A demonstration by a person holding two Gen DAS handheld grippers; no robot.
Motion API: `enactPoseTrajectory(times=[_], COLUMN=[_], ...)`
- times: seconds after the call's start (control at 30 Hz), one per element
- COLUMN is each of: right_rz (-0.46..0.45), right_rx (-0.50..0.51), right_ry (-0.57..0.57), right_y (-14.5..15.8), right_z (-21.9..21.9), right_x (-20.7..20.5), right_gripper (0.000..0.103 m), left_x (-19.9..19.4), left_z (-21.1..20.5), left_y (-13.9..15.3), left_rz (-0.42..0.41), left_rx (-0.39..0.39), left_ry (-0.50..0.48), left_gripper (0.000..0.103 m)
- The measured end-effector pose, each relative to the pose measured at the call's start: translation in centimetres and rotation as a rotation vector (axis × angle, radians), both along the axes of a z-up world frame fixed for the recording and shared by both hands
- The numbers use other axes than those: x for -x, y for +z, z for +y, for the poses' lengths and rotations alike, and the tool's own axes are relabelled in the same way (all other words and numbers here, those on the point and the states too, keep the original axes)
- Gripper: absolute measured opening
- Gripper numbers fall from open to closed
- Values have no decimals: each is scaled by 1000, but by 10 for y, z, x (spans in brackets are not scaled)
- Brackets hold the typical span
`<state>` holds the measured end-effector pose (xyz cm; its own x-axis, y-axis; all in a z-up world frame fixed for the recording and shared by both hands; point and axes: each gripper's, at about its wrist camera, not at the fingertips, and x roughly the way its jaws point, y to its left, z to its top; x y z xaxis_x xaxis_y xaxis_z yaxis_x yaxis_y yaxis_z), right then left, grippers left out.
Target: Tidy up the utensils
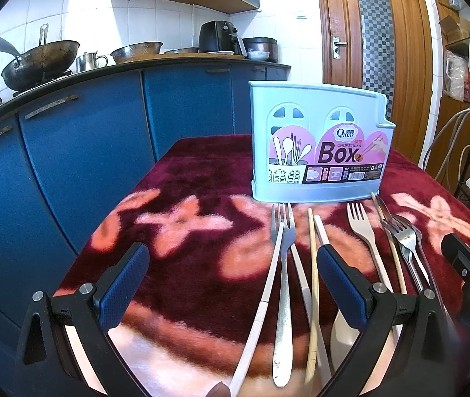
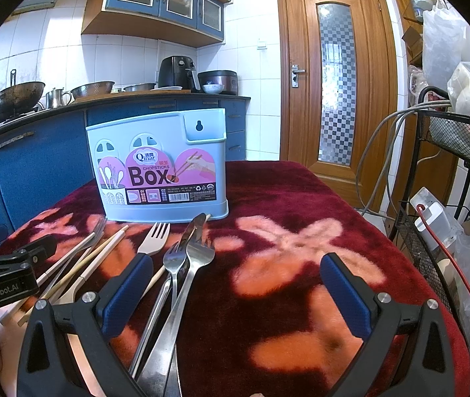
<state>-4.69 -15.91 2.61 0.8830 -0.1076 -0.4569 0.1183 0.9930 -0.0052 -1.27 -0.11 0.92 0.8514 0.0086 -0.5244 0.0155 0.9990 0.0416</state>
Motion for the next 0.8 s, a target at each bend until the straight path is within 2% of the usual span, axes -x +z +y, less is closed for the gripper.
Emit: enactPoseTrajectory(times=[0.23, 0.4, 0.57, 0.8], right_rz=[50, 129, 213, 293], right_rx=[-83, -169, -211, -183], right_ry=[31, 64, 107, 170], right_y=[-1, -1, -4, -2], right_z=[-12, -24, -28, -19], right_x=[-6, -13, -17, -29], right_gripper=[103, 103, 103, 80], left_x=[-4, -8, -17, -33], left_z=[-2, 7, 16, 13], left_y=[-1, 1, -4, -18], left_rz=[60, 102, 175, 292], left_rx=[-35, -44, -50, -22], left_ry=[-25, -42, -62, -141], left_gripper=[102, 102, 95, 91])
